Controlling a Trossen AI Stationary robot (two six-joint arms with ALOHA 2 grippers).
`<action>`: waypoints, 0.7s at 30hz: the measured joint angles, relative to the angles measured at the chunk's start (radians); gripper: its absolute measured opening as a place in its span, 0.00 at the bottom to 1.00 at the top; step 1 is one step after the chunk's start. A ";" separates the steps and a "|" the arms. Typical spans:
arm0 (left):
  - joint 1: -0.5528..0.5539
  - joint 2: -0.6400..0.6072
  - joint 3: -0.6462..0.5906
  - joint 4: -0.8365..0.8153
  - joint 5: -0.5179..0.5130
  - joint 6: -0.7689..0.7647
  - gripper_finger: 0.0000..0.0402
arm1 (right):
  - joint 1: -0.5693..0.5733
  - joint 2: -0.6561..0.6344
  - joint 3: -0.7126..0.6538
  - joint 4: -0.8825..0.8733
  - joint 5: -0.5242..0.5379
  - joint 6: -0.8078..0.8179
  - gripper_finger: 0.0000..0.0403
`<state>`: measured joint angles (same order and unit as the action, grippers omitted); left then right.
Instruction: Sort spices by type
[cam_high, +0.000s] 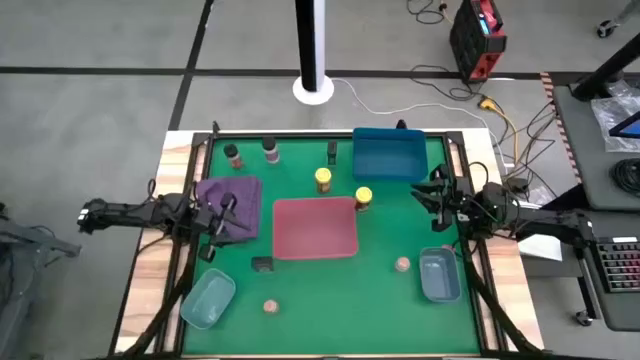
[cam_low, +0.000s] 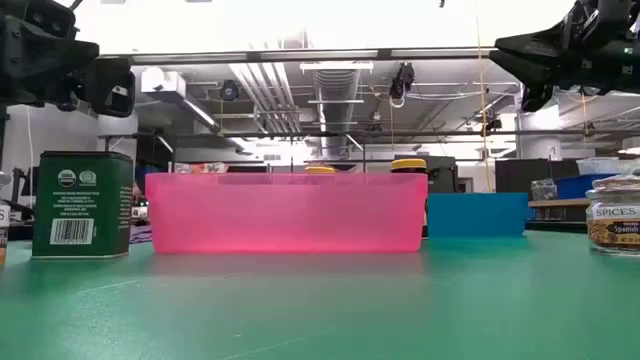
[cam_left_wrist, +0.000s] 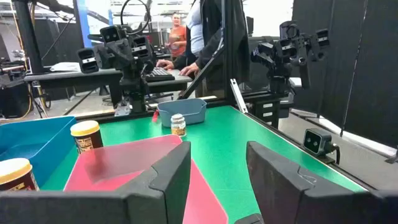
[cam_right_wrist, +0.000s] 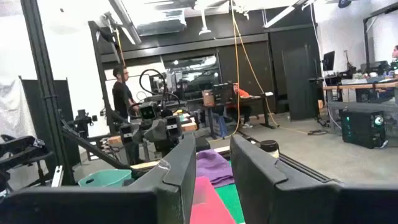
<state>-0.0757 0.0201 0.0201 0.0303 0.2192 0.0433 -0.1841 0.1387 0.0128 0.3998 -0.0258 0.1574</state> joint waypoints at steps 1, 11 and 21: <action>0.000 0.000 0.000 0.000 0.000 0.000 0.35 | 0.000 0.000 0.000 0.000 0.000 0.000 0.23; 0.000 0.000 0.000 0.000 0.000 0.000 0.35 | 0.000 0.000 0.000 0.000 0.000 0.000 0.22; 0.000 0.000 0.000 0.000 0.000 0.000 0.35 | 0.000 0.000 0.000 0.000 0.000 0.000 0.16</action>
<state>-0.0757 0.0204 0.0201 0.0300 0.2193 0.0433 -0.1840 0.1387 0.0128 0.3997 -0.0261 0.1574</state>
